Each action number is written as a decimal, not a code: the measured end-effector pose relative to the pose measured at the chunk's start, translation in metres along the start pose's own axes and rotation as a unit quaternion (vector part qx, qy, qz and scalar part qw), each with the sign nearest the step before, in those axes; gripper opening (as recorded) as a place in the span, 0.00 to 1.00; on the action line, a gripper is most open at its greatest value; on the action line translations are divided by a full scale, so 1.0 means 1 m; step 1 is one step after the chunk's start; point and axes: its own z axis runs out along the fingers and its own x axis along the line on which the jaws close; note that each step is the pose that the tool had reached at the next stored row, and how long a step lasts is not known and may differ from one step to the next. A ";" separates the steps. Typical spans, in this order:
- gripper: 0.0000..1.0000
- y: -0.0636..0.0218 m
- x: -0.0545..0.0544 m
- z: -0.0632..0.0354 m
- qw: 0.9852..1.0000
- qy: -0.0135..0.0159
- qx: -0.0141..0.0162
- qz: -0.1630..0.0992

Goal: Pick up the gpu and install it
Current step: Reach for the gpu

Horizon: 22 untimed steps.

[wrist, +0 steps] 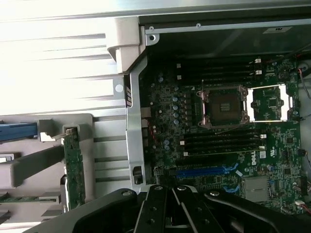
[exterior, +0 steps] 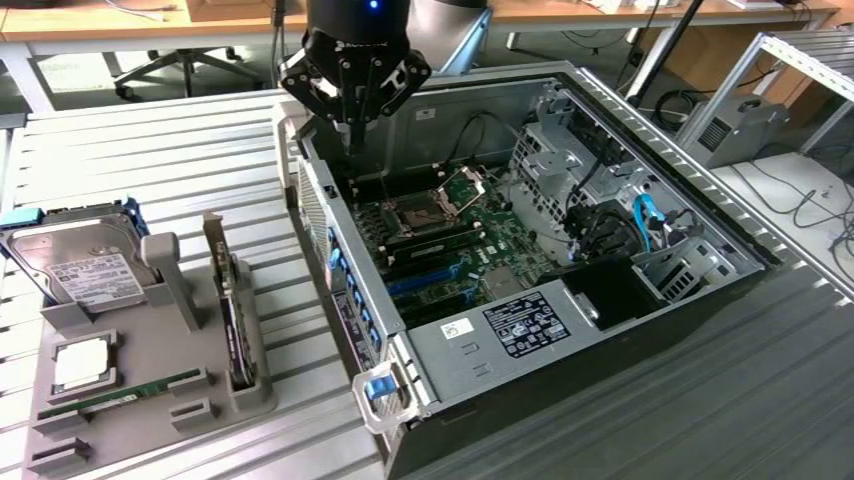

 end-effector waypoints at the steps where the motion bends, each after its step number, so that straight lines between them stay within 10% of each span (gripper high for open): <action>1: 0.11 0.0000 0.000 0.0000 1.000 0.000 0.000 0.000; 22: 0.11 -0.0006 0.008 -0.0002 1.000 0.000 0.000 0.000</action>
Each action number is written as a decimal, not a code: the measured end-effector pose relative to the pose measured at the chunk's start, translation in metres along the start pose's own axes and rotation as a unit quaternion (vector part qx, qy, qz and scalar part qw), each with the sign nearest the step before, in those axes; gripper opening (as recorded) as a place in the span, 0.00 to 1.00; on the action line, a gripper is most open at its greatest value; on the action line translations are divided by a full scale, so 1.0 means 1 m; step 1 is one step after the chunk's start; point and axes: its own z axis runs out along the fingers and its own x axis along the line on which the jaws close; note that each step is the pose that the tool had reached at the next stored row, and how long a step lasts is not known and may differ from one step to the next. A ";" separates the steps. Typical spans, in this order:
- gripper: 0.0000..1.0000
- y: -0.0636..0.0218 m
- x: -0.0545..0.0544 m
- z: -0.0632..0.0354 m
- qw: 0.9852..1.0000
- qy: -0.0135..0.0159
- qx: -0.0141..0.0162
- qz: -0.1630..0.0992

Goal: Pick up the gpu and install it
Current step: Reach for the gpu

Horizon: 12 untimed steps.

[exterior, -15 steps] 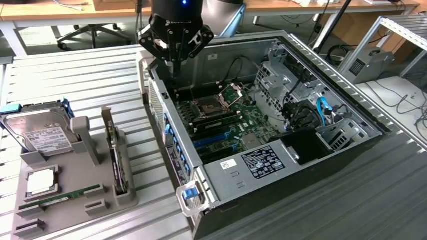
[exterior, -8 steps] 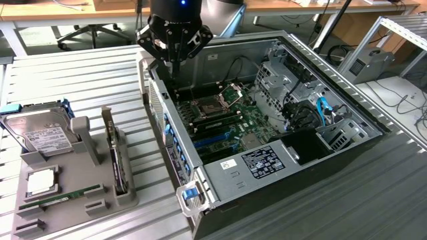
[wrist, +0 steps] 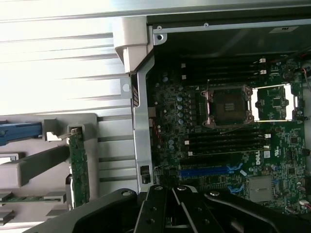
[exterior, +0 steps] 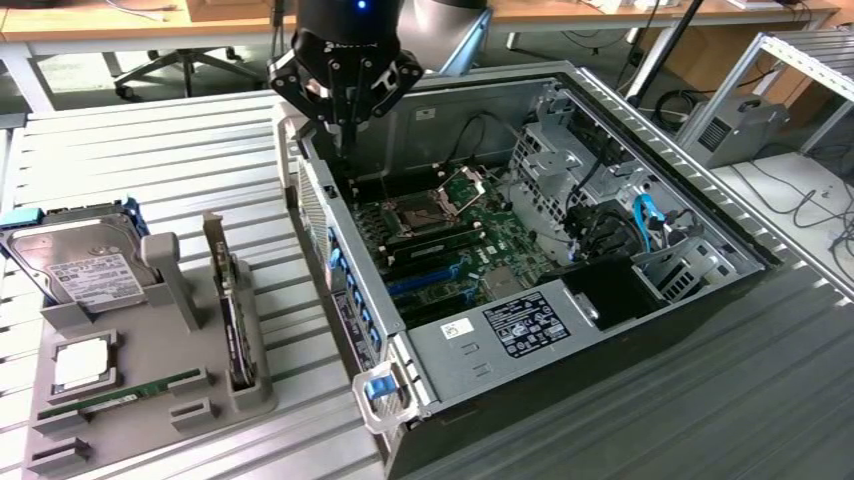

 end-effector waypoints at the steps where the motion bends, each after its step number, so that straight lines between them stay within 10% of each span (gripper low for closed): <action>1: 0.11 0.0000 0.000 0.0000 1.000 0.000 0.000 0.000; 12: 0.11 -0.0003 0.004 -0.0001 1.000 0.000 0.000 0.000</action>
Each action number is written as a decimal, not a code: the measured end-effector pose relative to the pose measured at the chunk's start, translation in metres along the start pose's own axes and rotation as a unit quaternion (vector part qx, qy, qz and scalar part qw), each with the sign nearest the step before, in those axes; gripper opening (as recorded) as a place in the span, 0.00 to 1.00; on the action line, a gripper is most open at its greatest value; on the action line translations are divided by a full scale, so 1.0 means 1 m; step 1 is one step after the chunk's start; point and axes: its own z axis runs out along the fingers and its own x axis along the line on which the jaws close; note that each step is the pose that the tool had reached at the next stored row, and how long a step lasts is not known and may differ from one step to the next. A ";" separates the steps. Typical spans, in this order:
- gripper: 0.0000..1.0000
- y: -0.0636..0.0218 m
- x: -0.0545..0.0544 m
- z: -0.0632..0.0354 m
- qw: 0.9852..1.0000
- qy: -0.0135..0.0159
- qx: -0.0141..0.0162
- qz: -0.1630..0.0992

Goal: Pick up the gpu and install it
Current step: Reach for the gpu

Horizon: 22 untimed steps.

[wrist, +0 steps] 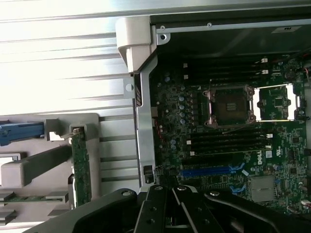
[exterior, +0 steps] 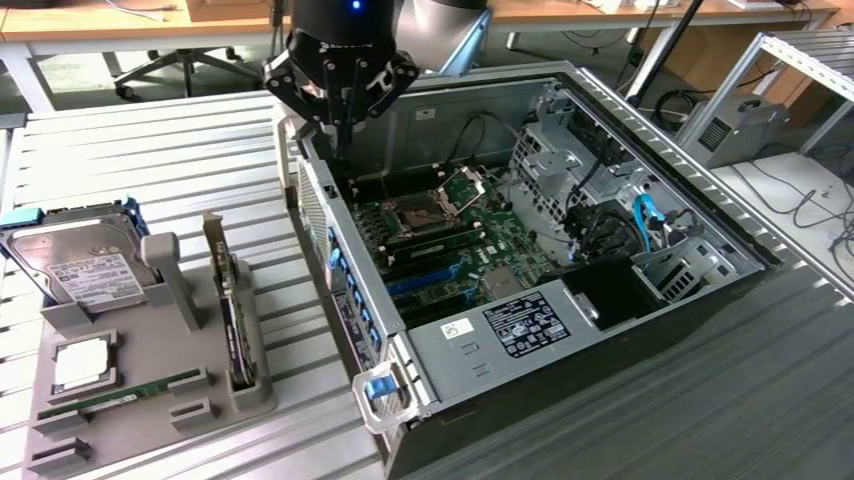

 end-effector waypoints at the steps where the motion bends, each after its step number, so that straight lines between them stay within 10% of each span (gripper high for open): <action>1: 0.11 0.0000 0.000 0.0000 1.000 0.000 0.000 0.000; 22: 0.11 -0.0008 0.011 -0.0003 1.000 0.000 0.000 0.000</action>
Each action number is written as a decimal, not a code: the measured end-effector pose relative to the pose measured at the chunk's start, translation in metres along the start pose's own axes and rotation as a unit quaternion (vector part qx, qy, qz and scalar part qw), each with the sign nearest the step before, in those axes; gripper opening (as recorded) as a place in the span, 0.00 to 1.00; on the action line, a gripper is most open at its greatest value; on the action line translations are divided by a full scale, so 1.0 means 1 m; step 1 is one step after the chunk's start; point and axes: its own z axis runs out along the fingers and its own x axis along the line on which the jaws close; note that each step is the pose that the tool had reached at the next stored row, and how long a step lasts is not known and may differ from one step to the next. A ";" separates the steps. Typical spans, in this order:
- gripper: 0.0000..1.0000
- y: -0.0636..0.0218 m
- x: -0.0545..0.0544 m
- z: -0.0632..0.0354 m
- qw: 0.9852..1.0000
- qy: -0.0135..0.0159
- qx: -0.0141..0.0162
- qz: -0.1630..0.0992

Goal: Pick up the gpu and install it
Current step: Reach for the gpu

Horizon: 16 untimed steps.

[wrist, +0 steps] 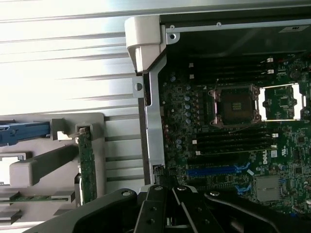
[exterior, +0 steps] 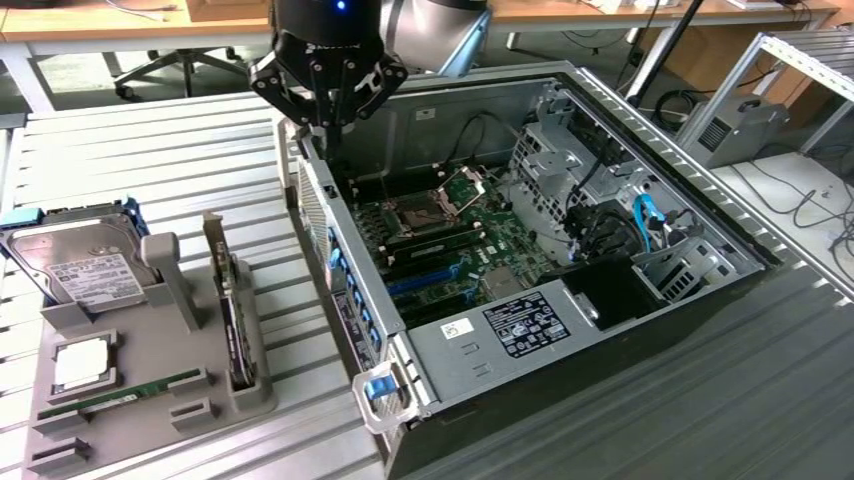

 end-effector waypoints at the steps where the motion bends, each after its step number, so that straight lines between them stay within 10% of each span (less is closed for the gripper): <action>1: 0.11 -0.0001 0.001 0.0000 1.000 0.000 0.000 0.000; 16: 0.11 -0.0007 0.010 -0.0003 1.000 0.000 0.000 0.000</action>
